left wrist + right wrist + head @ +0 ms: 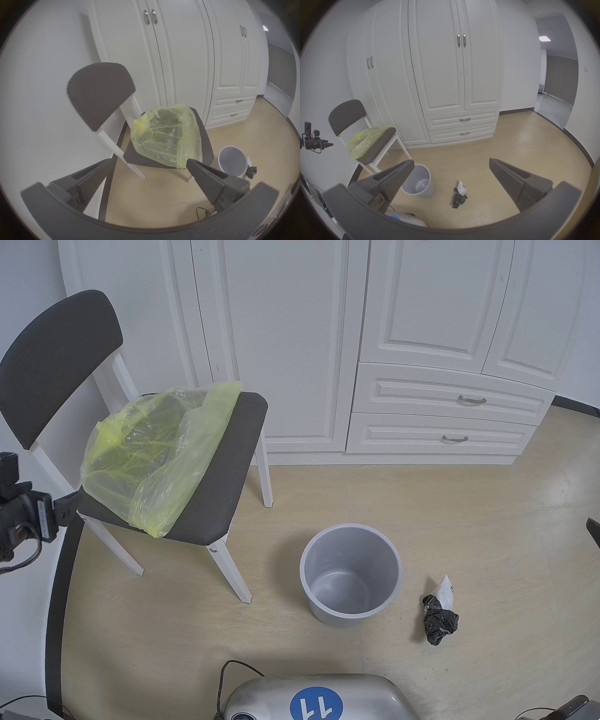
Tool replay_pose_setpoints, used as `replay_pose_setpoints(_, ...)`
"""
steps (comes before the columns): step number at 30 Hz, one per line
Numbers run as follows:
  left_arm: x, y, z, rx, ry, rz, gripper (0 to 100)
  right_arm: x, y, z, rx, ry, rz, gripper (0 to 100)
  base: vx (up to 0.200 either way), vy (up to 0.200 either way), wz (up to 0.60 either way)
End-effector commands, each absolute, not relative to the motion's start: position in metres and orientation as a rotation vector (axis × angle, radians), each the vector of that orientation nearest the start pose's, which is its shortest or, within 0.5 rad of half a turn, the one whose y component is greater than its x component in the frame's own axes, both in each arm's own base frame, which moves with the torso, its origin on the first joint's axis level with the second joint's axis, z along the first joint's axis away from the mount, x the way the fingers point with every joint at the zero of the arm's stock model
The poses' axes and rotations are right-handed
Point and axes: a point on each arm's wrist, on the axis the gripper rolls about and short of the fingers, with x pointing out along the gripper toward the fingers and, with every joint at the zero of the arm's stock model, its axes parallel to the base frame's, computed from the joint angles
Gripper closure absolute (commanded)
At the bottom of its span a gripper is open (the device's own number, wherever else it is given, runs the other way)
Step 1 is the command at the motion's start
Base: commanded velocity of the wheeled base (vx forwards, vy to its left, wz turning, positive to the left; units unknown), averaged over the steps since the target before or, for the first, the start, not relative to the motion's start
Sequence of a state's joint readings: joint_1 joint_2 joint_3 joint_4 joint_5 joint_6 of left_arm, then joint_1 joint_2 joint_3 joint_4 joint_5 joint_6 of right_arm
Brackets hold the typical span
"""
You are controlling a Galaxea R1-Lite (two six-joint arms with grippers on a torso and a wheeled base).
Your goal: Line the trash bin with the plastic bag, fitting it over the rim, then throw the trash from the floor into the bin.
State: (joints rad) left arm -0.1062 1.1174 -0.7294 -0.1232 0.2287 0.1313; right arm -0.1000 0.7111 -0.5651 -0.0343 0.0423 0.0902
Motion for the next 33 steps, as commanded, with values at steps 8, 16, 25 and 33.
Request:
replay_pose_setpoints(8, 0.237, -0.069, 0.228, 0.345, 0.426, 0.125, 0, 0.071, -0.006, 0.227, 0.098, 0.151, -0.096, 0, 0.000, 0.000, 0.00)
replay_pose_setpoints(16, 0.240, -0.070, 0.227, 0.377, 0.432, 0.118, 0, 0.087, -0.002, 0.234, 0.060, 0.140, -0.036, 0, 0.000, 0.000, 0.00)
replay_pose_setpoints(25, 0.244, -0.071, 0.221, 0.387, 0.453, 0.117, 0, 0.129, 0.023, 0.226, 0.085, 0.136, -0.065, 0, 0.000, 0.000, 0.00)
replay_pose_setpoints(33, 0.237, -0.089, 0.206, 0.481, 0.486, 0.103, 0, 0.149, 0.047, 0.211, 0.076, 0.144, -0.067, 0, 0.000, 0.000, 0.00)
